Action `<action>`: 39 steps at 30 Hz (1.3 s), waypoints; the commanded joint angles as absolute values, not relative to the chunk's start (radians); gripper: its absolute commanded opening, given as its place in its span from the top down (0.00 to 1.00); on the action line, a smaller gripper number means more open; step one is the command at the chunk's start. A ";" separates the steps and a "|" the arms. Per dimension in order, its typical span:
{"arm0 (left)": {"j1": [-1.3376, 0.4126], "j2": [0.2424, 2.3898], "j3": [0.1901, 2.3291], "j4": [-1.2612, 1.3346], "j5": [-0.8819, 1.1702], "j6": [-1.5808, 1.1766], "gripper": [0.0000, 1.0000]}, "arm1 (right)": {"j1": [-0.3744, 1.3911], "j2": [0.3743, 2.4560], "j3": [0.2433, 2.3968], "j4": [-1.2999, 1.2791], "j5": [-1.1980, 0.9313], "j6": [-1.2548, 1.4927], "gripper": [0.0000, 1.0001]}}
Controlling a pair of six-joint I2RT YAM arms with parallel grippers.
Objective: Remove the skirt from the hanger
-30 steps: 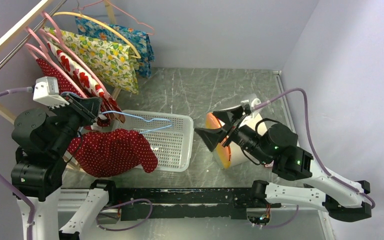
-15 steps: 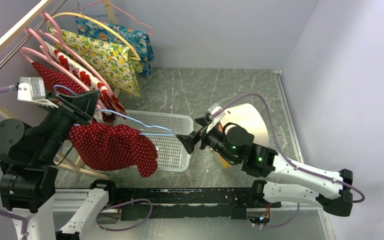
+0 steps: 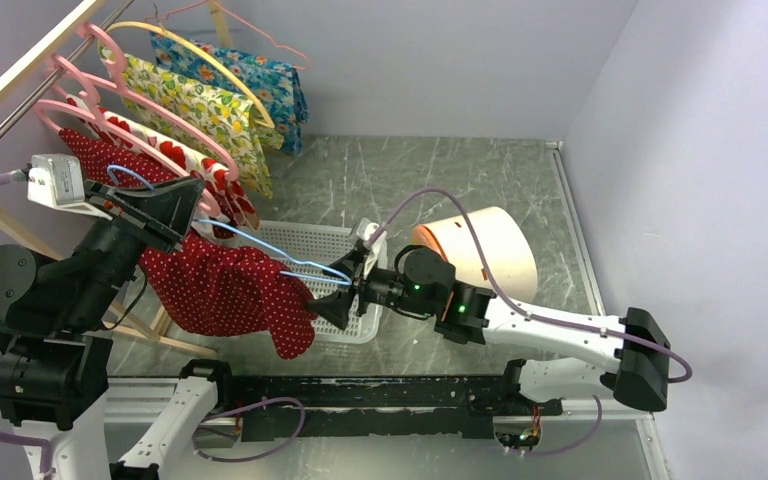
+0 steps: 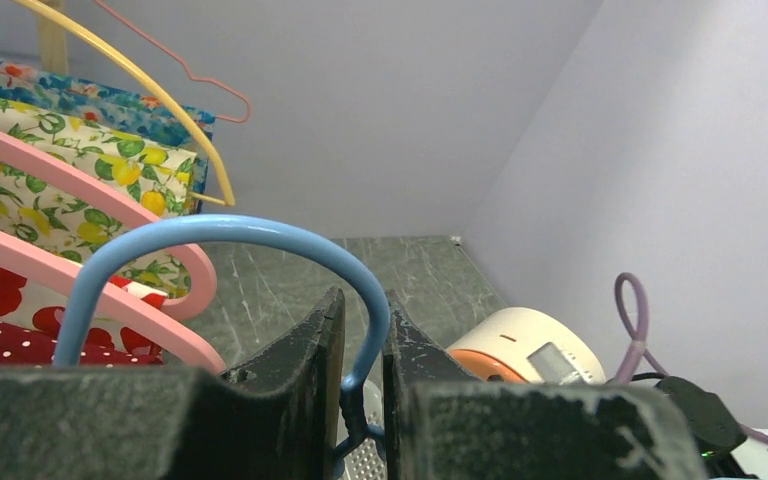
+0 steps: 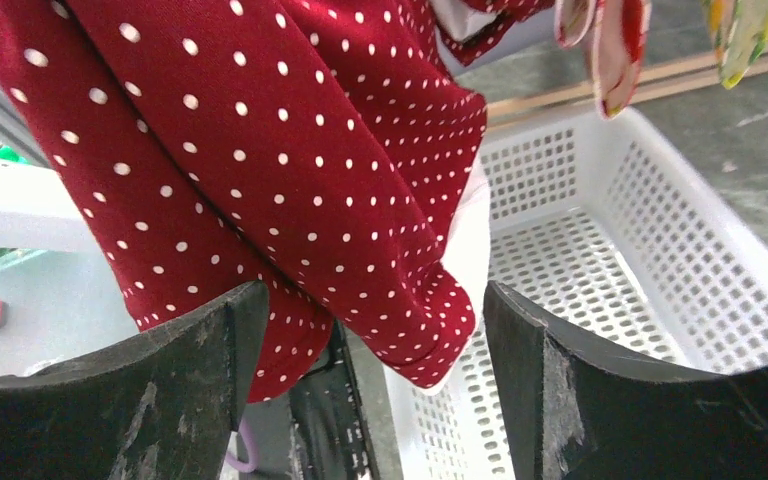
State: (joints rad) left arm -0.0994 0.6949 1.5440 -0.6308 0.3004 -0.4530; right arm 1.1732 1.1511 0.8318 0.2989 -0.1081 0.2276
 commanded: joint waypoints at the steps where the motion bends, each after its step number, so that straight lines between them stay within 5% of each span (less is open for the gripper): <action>1: -0.092 0.700 1.562 -0.558 0.339 -0.463 0.93 | 1.168 1.192 0.852 0.399 -0.189 0.275 0.19; 15: -0.092 0.681 1.483 -0.498 0.418 -0.509 0.93 | 1.169 1.343 0.924 0.582 -0.233 0.332 0.22; 20: -0.092 0.688 1.490 -0.537 0.453 -0.468 0.93 | 1.167 1.363 0.965 0.604 -0.178 0.328 0.33; 25: -0.092 0.680 1.483 -0.553 0.473 -0.448 0.93 | 1.167 1.392 0.993 0.642 -0.246 0.335 0.27; 29: -0.092 0.672 1.467 -0.565 0.474 -0.433 0.93 | 1.167 1.399 0.983 0.714 -0.285 0.370 0.45; 35: -0.092 0.667 1.453 -0.603 0.479 -0.388 0.93 | 1.168 1.383 1.054 0.657 -0.238 0.333 0.87; 39: -0.092 0.636 1.427 -0.612 0.501 -0.331 0.93 | 1.160 1.360 1.121 0.570 -0.128 0.295 0.94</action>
State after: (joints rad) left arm -0.0994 0.6712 1.4441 -0.6201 0.4553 -0.4038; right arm 1.1721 1.3975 1.0397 0.6044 -0.2287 0.3393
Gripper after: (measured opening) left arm 0.196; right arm 0.080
